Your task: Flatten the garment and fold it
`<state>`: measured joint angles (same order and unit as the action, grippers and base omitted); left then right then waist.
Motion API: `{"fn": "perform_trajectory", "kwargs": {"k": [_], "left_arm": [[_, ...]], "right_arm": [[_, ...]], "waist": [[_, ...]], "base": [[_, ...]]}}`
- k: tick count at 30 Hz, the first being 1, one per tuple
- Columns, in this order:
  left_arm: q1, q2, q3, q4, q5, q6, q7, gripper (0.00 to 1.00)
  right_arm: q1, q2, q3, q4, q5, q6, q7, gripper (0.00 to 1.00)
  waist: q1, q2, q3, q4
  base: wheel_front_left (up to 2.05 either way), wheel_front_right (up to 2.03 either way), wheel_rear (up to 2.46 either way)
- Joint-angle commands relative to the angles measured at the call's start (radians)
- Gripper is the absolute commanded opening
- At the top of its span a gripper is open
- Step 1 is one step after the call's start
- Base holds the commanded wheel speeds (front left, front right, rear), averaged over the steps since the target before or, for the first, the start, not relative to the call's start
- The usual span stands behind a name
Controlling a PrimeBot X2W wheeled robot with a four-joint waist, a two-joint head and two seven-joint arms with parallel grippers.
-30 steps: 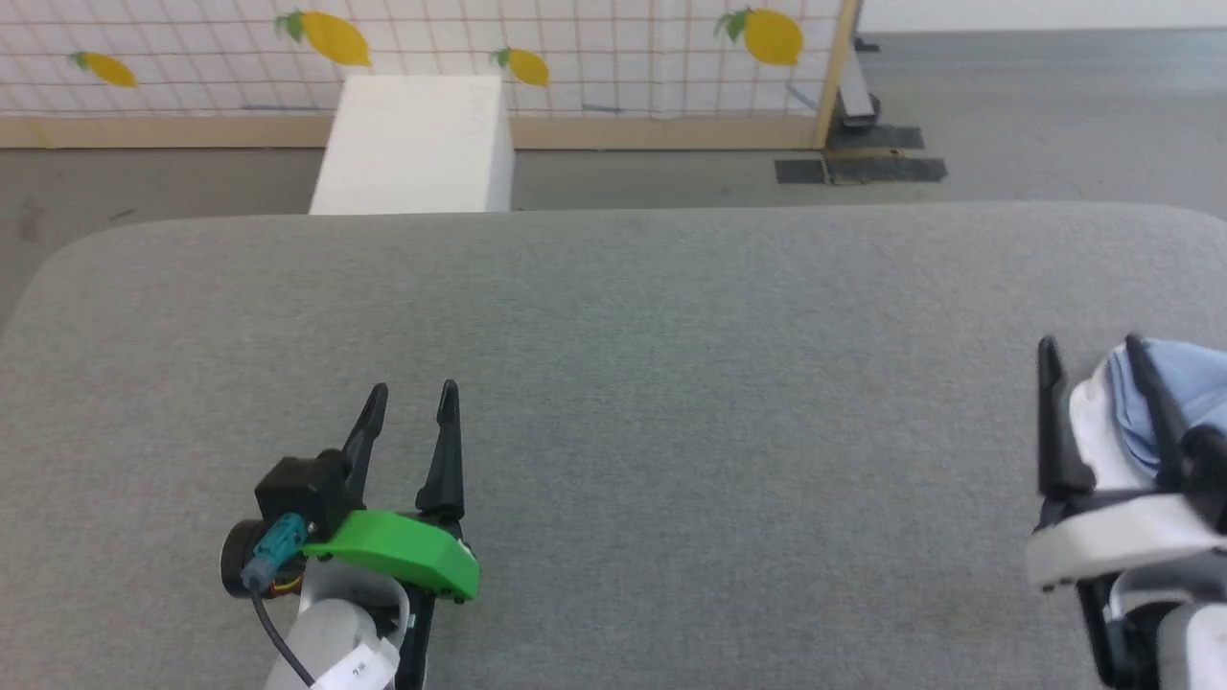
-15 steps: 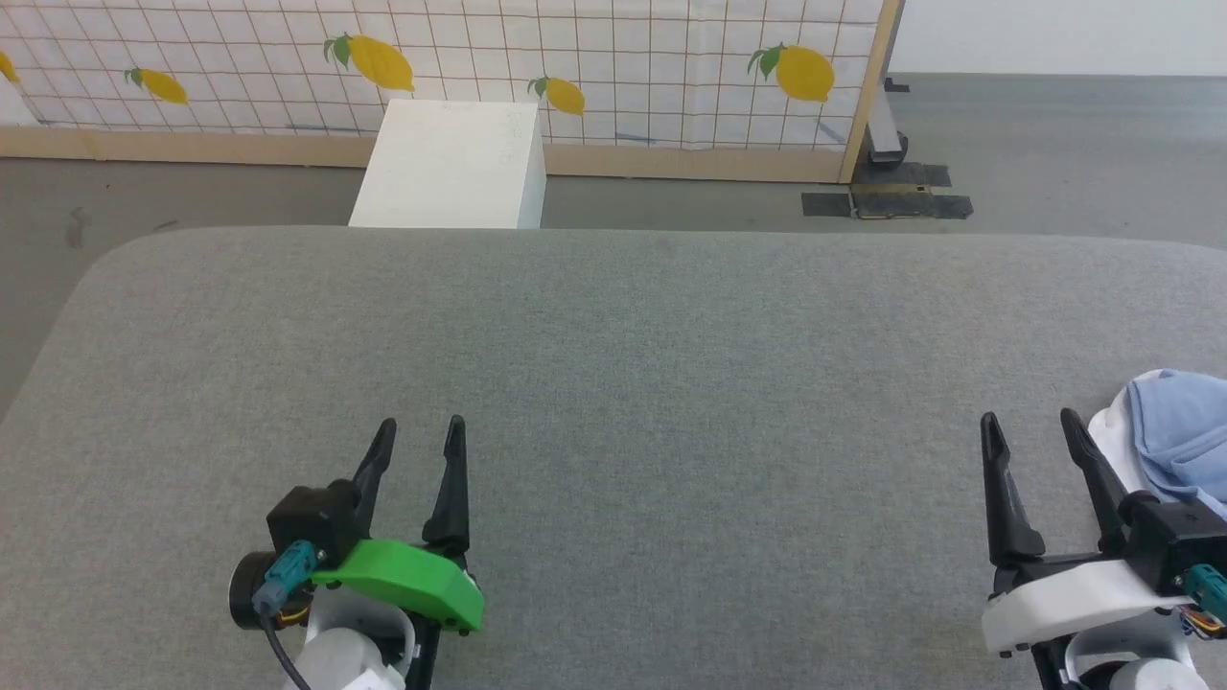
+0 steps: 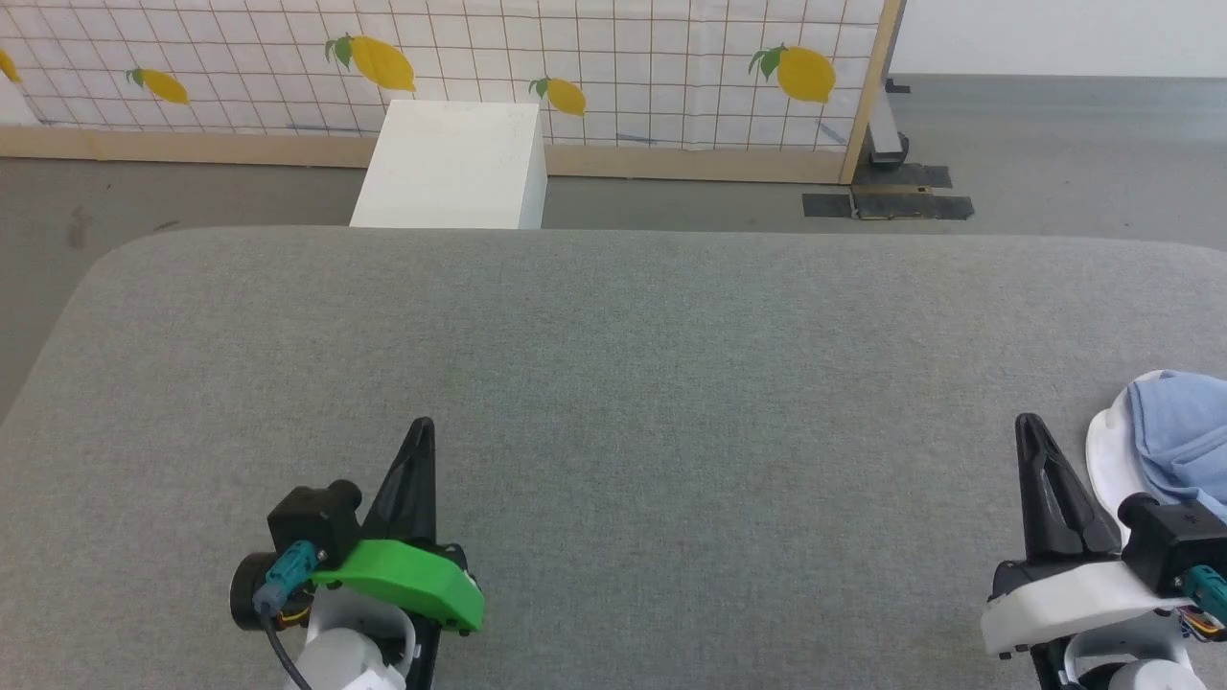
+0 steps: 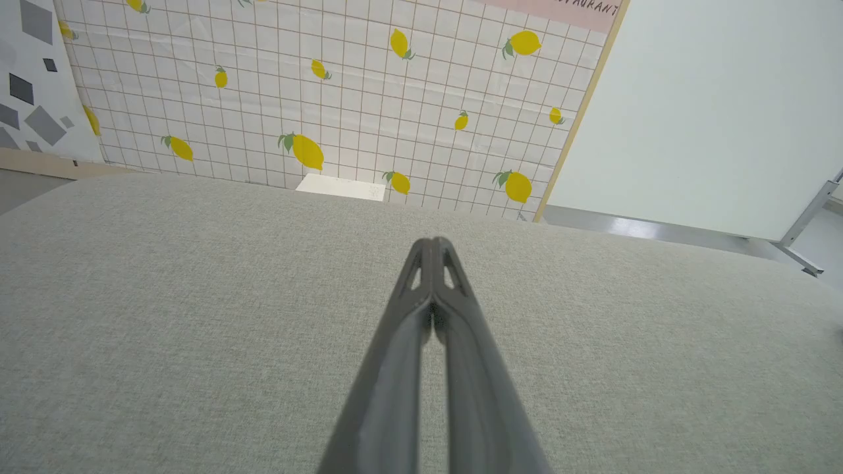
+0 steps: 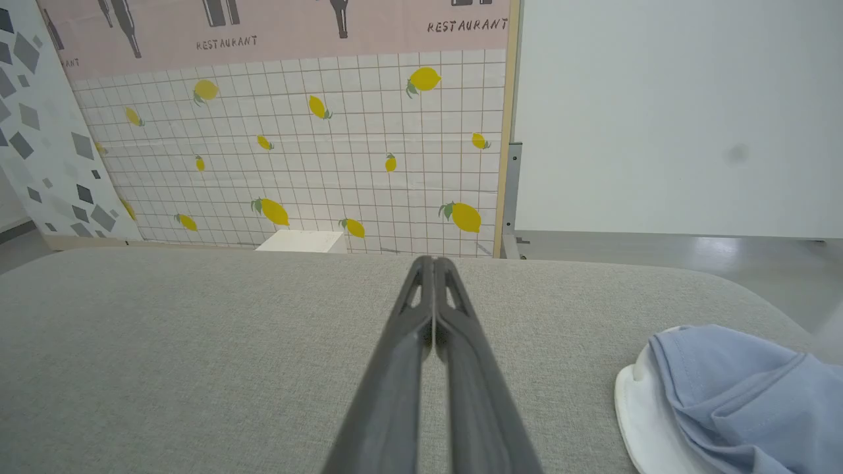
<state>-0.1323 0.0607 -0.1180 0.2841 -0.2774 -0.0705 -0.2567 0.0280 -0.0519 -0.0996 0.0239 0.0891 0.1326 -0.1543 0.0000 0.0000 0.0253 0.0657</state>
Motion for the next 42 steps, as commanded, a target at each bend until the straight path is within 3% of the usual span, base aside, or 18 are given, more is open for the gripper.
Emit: {"fn": "perform_trajectory", "kwargs": {"k": [1, 42], "left_arm": [[0.001, 0.0, 0.001, -0.003, 0.003, 0.001, 0.002, 0.0], [0.044, -0.003, 0.039, -0.094, 0.092, 0.023, 0.085, 0.0]], "right_arm": [[0.0, 0.0, 0.001, 0.0, -0.001, 0.0, 0.001, 0.0], [-0.009, 0.001, 0.033, -0.008, -0.03, -0.001, 0.051, 0.0]], "waist": [[0.0, 0.0, 0.0, -0.001], [0.0, 0.0, -0.008, -0.022]], "base": [[0.0, 0.0, 0.0], [0.0, 0.0, 0.0]]}}
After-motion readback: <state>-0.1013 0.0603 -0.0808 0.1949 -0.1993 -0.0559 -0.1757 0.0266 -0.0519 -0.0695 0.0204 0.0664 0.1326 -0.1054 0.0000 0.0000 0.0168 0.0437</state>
